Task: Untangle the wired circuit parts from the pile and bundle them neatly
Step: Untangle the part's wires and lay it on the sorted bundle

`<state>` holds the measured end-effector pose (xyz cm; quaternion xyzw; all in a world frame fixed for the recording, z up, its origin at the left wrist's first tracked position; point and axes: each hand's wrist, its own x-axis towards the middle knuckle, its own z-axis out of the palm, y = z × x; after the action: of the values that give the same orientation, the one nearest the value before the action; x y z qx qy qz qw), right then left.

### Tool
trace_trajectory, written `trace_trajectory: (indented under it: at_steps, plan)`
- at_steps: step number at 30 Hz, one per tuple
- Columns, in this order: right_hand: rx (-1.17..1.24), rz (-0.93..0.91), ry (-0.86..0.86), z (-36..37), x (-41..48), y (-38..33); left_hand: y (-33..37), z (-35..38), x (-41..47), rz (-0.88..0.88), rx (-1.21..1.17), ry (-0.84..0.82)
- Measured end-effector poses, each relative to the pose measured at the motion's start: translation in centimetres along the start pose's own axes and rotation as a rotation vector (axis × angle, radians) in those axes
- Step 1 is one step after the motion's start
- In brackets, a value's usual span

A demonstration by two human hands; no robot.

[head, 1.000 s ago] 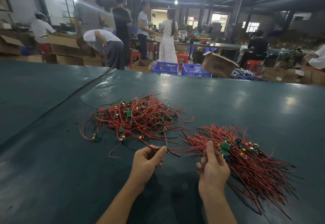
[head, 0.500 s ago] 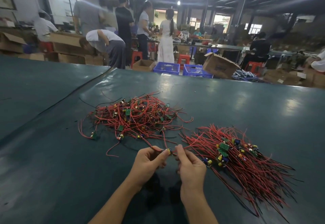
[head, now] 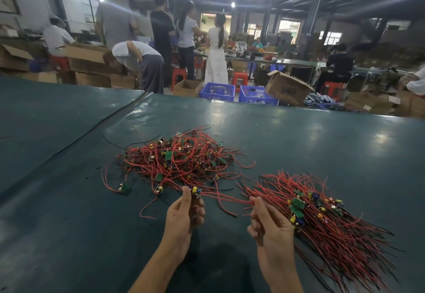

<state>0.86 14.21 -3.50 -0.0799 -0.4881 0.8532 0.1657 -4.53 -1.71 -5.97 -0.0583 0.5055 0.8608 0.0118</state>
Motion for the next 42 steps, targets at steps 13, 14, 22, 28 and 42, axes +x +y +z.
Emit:
trace_trajectory:
  at_steps: [13,14,22,28,42]
  plan:
    - [-0.339,0.255,-0.156,1.6,-1.8,2.1,0.9,0.3,-2.7,-0.567,-0.195,-0.472]
    - [-0.350,0.237,-0.143,1.9,-1.9,2.2,0.8,0.4,-2.9,-0.597,-0.145,-0.479]
    - [-0.258,0.198,0.034,2.6,-2.6,2.4,0.4,0.6,-3.2,-0.686,-0.168,-0.363]
    - [-0.281,0.085,0.228,1.8,-1.7,2.8,-0.7,1.0,-3.5,-0.319,0.052,-0.321]
    - [-0.172,0.093,0.342,1.2,-1.3,2.5,-2.0,0.6,-4.1,0.337,0.696,-0.535]
